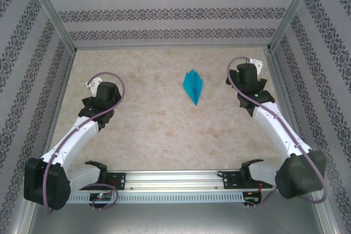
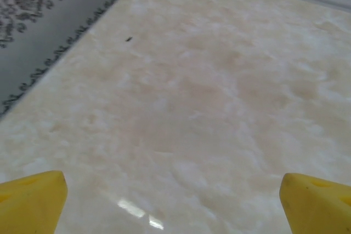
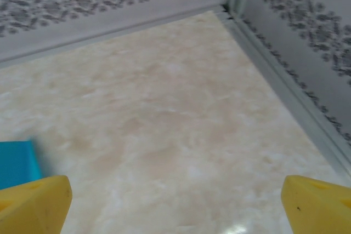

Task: Fold a paper plane with a square sheet of paper (pick it up from the middle)
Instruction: Reset both arms

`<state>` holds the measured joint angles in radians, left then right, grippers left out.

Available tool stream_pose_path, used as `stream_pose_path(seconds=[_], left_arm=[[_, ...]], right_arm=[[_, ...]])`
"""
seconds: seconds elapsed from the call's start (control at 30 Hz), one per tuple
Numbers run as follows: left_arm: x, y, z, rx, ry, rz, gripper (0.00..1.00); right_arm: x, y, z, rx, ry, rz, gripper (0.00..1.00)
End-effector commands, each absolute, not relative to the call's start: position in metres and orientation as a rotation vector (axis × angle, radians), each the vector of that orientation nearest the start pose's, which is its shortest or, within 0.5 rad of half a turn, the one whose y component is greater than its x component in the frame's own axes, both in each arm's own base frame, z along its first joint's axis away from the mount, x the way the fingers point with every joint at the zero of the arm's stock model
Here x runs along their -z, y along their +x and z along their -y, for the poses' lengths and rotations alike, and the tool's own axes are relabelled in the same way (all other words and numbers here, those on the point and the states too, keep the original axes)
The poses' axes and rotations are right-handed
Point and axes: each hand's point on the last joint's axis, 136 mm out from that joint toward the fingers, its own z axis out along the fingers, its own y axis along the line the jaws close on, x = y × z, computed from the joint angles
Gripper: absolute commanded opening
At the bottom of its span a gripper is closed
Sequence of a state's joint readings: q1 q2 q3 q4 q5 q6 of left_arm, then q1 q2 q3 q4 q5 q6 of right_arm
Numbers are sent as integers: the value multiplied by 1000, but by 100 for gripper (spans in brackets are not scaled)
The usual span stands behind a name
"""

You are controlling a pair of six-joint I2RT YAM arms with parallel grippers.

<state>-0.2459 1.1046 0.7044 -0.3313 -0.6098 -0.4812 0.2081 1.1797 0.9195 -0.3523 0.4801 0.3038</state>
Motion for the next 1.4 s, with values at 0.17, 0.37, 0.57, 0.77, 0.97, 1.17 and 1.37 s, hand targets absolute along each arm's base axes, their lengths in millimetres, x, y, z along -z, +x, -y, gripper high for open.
stream_pose_path(seconds=[0.17,0.37,0.57,0.77,0.97,1.17,1.37], left_arm=[[-150,332,-65,-393,-522,-2008,100],[-139,352,-49,-291,-329,-1925,100],[-135,368,-23,-180,-125,-1868,100],[-136,377,-8,-86,-66,-1822,100],[-123,391,-7,-65,-95,-1818,100],[-107,398,-3,-62,-69,-1831,100],[-106,402,-1,-98,-65,-1852,100]], right_arm=[[-197,354,56,427,379,-1858,98],[-160,364,63,417,362,-1878,98],[-146,387,47,335,253,-1853,98],[-136,401,37,238,201,-1809,98],[-128,398,28,173,136,-1787,98],[-127,398,27,169,131,-1791,98],[-126,399,29,160,141,-1800,98]])
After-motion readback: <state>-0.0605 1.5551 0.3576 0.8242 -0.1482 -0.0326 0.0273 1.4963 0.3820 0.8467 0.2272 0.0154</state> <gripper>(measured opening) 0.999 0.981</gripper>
